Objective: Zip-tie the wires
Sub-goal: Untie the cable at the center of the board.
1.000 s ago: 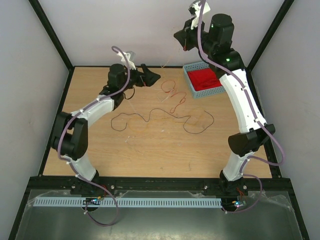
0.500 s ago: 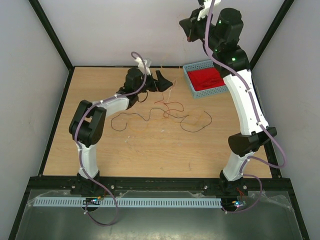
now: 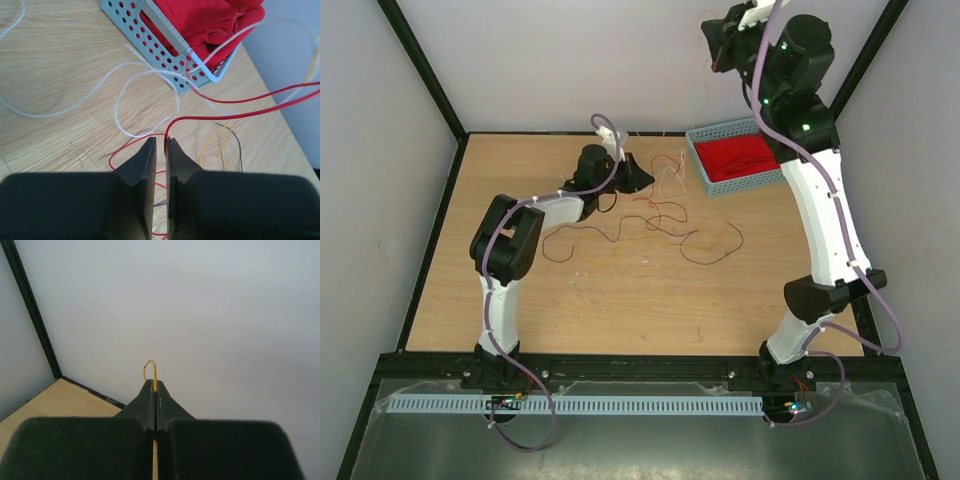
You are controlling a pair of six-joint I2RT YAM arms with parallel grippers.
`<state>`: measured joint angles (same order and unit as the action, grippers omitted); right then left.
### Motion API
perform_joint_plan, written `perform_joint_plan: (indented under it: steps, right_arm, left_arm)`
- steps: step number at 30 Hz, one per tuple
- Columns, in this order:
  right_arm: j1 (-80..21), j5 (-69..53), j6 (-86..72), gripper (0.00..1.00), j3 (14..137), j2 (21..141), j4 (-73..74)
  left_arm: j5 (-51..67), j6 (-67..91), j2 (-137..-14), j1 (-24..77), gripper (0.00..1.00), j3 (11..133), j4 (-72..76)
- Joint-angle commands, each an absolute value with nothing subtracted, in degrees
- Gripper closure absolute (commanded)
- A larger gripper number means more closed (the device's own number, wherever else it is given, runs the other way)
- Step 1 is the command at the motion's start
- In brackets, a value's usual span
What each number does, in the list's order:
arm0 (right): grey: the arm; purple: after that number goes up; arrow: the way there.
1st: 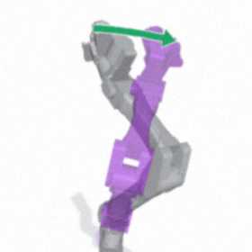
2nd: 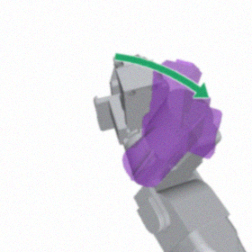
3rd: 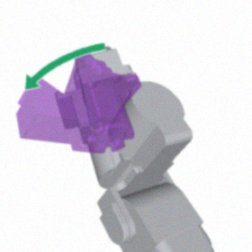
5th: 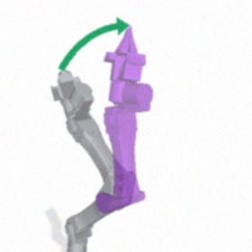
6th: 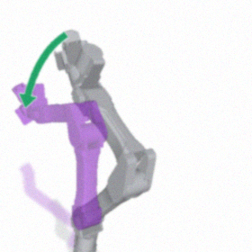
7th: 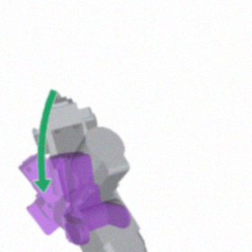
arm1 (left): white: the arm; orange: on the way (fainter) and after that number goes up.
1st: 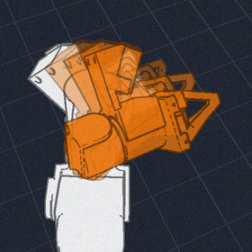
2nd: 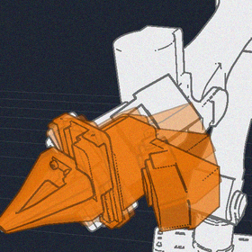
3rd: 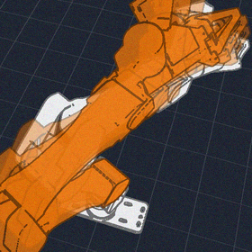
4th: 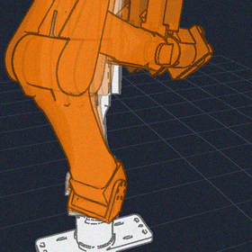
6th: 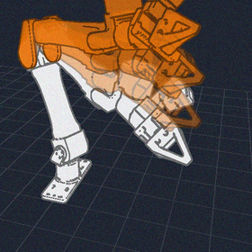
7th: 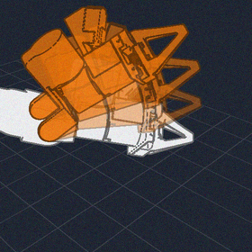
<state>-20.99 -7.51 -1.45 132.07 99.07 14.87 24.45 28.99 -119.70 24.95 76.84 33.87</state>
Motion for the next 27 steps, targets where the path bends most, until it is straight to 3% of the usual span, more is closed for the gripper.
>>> perform_joint_plan:
  steps: [1, 3, 14, 15, 22, 24, 27]
  right_arm:
    - [-20.8, -2.5, -0.8, 1.00, 130.7, 91.8, 11.5]
    - [-20.9, -0.8, -0.1, 1.00, 128.6, 89.1, 11.4]
    - [-20.8, 8.9, 3.8, 1.00, 118.9, 80.4, 11.4]
    - [-20.8, 8.8, 4.0, 1.00, 118.1, 79.9, 11.4]
    - [-20.8, -6.1, 4.5, 1.00, 112.4, 75.4, 11.4]
    - [-20.8, -9.3, 3.9, 1.00, 110.2, 73.8, 11.4]
    - [-20.8, -14.2, 3.9, 1.00, 106.0, 71.6, 11.4]
  left_arm:
    - [25.5, 28.5, -120.2, 24.7, 0.93, 79.2, 34.7]
    - [25.9, 28.9, -119.6, 24.6, 1.00, 79.6, 34.7]
    - [22.6, 28.7, -113.9, 22.4, 1.00, 85.1, 27.7]
    - [23.3, 28.6, -113.5, 22.2, 0.97, 85.7, 26.8]
    - [25.6, 25.7, -102.0, 20.1, 0.43, 76.2, 26.3]
    - [25.8, 25.0, -96.7, 18.8, 0.34, 72.1, 26.4]
    - [26.5, 23.5, -88.0, 16.6, 0.27, 66.0, 26.3]
